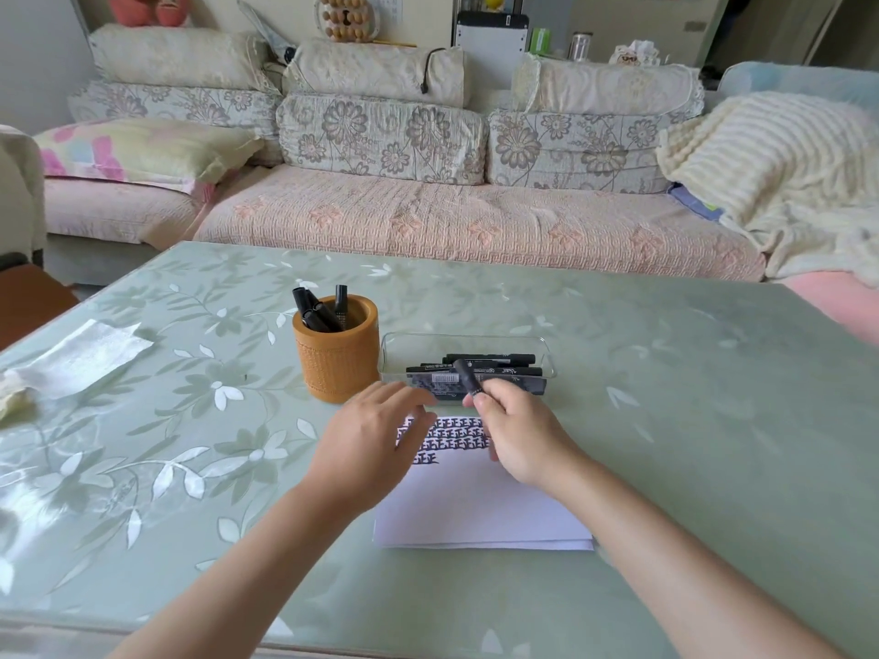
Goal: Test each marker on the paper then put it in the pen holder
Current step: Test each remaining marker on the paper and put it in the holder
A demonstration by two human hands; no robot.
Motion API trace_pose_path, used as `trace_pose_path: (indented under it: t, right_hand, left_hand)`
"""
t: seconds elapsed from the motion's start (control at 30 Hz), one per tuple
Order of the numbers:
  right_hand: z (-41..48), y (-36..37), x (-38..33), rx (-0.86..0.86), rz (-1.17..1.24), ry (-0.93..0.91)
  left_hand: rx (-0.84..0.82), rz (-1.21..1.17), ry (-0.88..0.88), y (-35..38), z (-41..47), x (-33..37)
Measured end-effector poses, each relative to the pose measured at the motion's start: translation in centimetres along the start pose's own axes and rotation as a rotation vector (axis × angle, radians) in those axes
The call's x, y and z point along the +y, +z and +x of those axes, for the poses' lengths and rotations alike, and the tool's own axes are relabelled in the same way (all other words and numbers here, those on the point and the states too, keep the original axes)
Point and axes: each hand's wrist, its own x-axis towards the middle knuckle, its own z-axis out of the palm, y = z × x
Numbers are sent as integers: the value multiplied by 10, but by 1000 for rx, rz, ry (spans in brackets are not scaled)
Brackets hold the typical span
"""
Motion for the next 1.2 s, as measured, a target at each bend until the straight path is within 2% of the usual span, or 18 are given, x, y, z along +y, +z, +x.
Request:
trace_pose_path:
  t: [0.1,0.23,0.4,0.5,0.8,1.03,1.2]
  right_hand:
    - [-6,-7,1,-105,-345,-144]
    - [-8,-9,-3,-214,-499,-192]
    - [-6,-9,-5,-271,-468,-221]
    - [-7,-9,-2,-286,-530,-254]
    - [-4,-6,3,-55,-650,-532]
    - [-5,-6,-8,-242,-460,-233]
    - [1,-5,0,-156,-510,-382]
  left_hand:
    - [22,50,40,-2,2,-5]
    - [-140,151,206,-1,0,-10]
    - [-164,171,206,-2,0,-9]
    - [-221,202,197,-1,-1,-10]
    - [-303,20,35,2,2,-18]
    - [-238,106,214,-12,8,-19]
    - [-283,23,137,-12,7,-19]
